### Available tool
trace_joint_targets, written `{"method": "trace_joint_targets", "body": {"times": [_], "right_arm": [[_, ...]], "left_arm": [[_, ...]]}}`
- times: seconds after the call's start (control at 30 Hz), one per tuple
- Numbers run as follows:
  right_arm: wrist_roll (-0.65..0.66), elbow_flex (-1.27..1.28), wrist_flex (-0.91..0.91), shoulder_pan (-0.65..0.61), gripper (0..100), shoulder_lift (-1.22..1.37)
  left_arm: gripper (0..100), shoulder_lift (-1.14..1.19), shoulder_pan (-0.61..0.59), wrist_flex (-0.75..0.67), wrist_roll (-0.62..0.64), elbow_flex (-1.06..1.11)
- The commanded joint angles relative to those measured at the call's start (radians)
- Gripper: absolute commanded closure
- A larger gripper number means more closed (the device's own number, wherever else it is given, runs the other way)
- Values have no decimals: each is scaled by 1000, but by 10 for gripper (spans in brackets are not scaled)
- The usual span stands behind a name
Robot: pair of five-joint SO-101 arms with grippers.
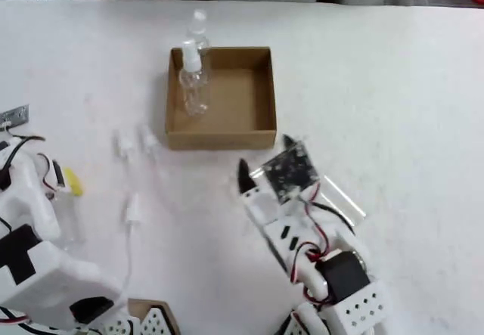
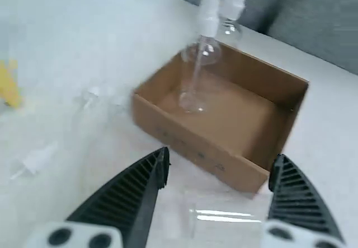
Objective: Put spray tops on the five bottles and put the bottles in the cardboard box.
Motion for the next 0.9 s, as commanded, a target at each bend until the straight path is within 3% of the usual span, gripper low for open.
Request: {"method": "trace_joint_targets", "body": {"times": [0.0, 0.47, 0.67, 0.87], "right_arm": [[-9, -140, -30, -96, 733, 159], [-101, -565, -87, -312, 733, 917], [-255, -566, -90, -317, 733, 1079], [-275, -568, -216, -315, 733, 1222]], "left_arm": [[920, 8, -33, -17, -20, 18], [920, 10, -27, -21, -35, 17], [920, 10, -21, -21, -35, 14], [920, 10, -8, -23, -35, 14]]}}
